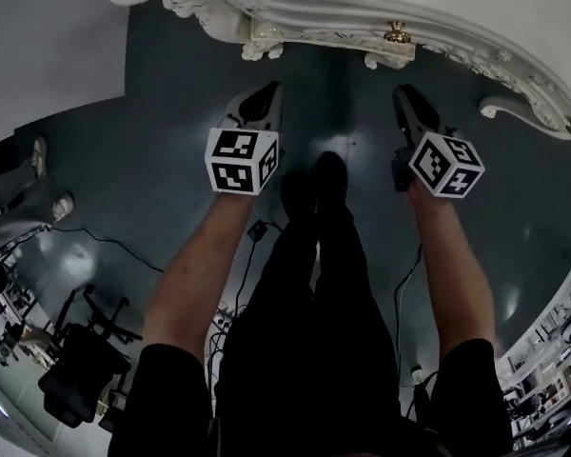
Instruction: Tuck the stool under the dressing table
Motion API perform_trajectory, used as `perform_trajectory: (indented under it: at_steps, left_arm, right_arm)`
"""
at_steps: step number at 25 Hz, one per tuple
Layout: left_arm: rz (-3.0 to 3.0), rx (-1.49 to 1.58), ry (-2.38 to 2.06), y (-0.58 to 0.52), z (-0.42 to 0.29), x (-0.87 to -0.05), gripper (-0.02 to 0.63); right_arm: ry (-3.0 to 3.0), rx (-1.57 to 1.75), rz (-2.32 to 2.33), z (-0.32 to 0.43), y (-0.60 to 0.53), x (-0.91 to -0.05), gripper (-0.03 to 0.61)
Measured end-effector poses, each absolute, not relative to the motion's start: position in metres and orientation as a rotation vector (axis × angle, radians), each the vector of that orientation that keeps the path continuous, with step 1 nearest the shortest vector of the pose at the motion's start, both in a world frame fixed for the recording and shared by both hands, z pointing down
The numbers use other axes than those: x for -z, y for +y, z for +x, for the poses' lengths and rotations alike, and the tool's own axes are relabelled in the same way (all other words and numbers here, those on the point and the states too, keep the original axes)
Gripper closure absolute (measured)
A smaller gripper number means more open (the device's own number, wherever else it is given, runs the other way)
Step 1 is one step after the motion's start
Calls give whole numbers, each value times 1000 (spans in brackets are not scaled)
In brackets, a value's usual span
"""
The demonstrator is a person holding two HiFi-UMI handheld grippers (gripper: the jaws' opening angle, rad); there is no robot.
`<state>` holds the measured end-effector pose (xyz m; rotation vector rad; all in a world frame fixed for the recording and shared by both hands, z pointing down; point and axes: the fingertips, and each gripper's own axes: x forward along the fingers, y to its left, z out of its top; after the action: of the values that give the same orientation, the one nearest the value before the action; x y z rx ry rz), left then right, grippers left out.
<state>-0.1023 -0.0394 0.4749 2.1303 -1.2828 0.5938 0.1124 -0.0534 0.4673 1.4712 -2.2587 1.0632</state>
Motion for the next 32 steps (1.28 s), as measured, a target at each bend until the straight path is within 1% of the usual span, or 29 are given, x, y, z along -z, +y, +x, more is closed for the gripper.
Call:
perform_trajectory:
  at_steps: [5,10,15,19,21,25,30,32]
  left_arm:
    - [2187,-531,-1232,-12,-86,-390,607]
    - [2190,-440,-1231,15,-81,-296,607]
    - [2192,-420,-1201,78,-87,-206,607]
    - [2235,-397,-1175,108,-94,-143,607]
    - [2239,-362,-1167,120,-95,-115,607]
    - [2219,-259,-1146,144,-88,-69,607]
    - [2256,-198,-1165,172,-60,-15,607]
    - [2274,-172,-1186,188,-45,10,607]
  right_arm:
    - [-2322,-1027,1363,84,-13,-397,505]
    - [-2398,-992,1315,64,13,-306,505]
    - [-2456,-1019,1341,64,57,-203,505]
    - [-2508,-923,1348,72,87,-128,505]
    - [-2501,-903,1327,75,107,-106,511]
    - [-2453,-839,1253,74,148,-88,519]
    - [-2558,-831,1204,74,178,-46,540]
    - [-2631,-780,1151,78,190,-21,543]
